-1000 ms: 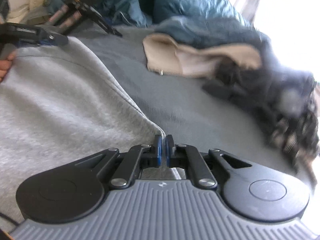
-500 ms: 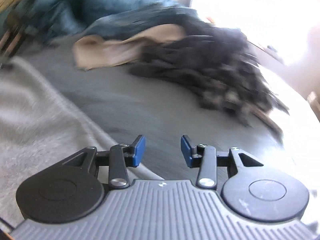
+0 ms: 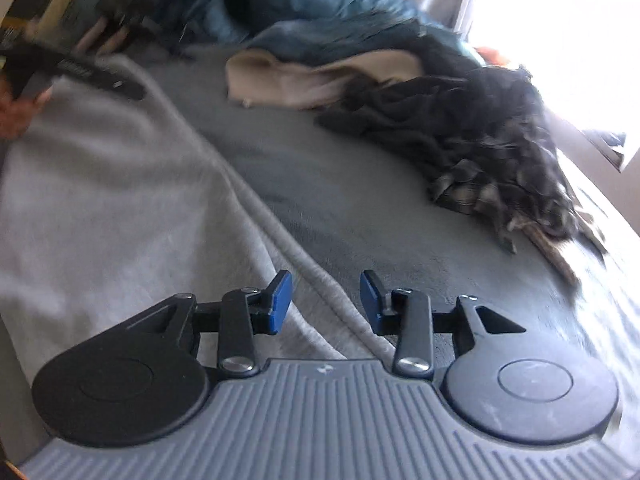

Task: Fold clothes

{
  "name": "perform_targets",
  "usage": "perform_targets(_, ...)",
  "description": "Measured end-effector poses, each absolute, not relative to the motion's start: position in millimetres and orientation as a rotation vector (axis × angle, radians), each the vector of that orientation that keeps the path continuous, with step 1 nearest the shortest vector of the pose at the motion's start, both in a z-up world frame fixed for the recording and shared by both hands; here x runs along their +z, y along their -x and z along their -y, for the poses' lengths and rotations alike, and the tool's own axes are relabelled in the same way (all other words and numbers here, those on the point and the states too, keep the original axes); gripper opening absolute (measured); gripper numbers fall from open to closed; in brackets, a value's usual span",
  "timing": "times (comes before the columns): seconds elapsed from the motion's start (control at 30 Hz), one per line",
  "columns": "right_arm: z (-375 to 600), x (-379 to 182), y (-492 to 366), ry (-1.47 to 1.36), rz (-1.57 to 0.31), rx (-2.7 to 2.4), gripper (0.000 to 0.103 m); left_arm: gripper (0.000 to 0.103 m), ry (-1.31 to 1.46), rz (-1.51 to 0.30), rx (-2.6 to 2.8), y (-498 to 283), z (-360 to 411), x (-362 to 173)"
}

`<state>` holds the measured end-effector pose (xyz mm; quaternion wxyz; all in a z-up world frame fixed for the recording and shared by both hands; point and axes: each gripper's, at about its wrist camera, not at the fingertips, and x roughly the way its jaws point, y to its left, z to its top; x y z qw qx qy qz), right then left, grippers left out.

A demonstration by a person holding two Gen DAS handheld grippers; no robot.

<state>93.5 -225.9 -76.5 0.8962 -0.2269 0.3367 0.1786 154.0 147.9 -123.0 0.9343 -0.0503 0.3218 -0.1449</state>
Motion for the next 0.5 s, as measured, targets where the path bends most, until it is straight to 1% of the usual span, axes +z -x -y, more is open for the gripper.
perform_targets(0.13, 220.0, -94.8, -87.6, 0.527, -0.775, 0.445, 0.032, 0.059, 0.112, -0.66, -0.292, -156.7, -151.7, -132.6)
perform_targets(0.2, 218.0, -103.8, -84.0, 0.566, -0.784, 0.453, 0.032, 0.059, 0.108, -0.654, -0.298, -157.3, -151.8, -135.0)
perform_targets(0.3, 219.9, -102.0, -93.1, 0.525, -0.804, 0.467, 0.032, 0.06, 0.094, -0.648, -0.302, -159.6, -150.2, -137.5)
perform_targets(0.5, 228.8, -101.8, -126.8, 0.376, -0.956, 0.544, 0.034, 0.06, 0.092, -0.644, -0.304, -161.8, -150.1, -139.3)
